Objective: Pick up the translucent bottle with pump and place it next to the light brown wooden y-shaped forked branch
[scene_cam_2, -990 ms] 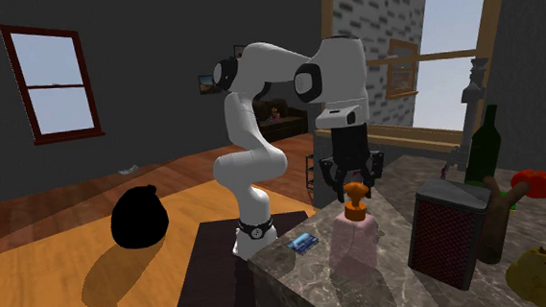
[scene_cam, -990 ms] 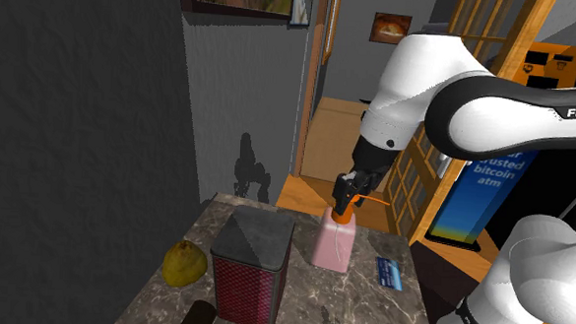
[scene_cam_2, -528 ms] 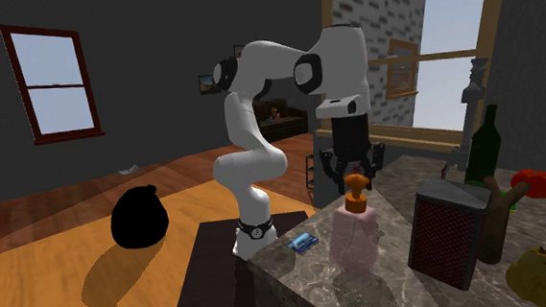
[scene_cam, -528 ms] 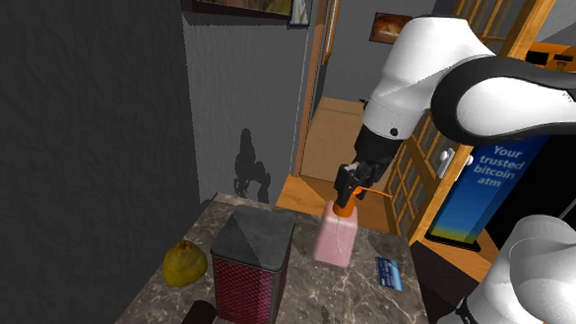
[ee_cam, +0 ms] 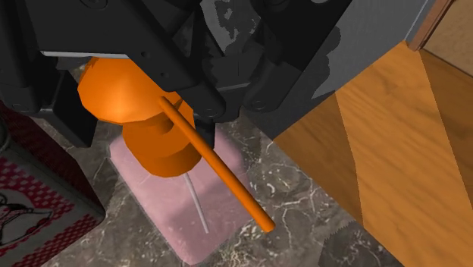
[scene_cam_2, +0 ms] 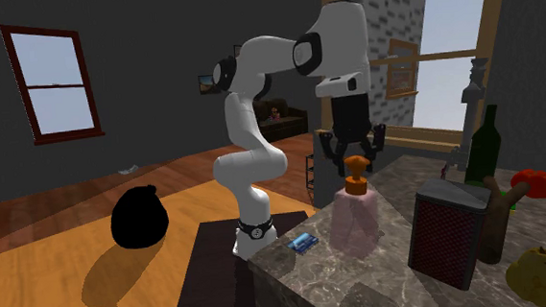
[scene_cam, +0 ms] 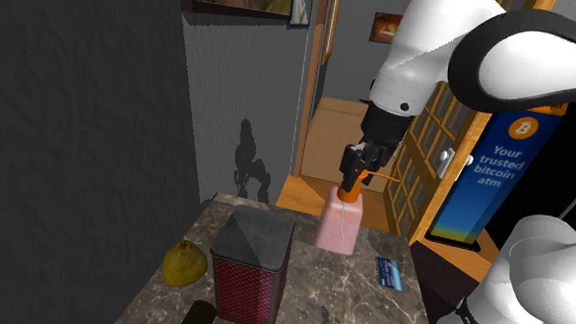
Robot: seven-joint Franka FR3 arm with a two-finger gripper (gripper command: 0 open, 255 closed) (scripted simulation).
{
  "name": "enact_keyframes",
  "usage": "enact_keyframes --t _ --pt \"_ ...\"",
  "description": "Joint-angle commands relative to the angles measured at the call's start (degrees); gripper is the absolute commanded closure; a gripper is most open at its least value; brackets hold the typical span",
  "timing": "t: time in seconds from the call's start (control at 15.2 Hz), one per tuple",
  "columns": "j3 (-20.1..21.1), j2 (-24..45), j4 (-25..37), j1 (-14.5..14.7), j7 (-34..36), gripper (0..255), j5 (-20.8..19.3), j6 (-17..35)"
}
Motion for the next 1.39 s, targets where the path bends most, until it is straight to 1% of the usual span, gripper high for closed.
enact_keyframes --t 0.0,1.32 --pt "-0.28 0.44 1.92 -0.21 0.04 255 -0.32 -1.51" --pt "-1.77 4.96 20.66 -1.37 1.38 255 -2.34 -15.76"
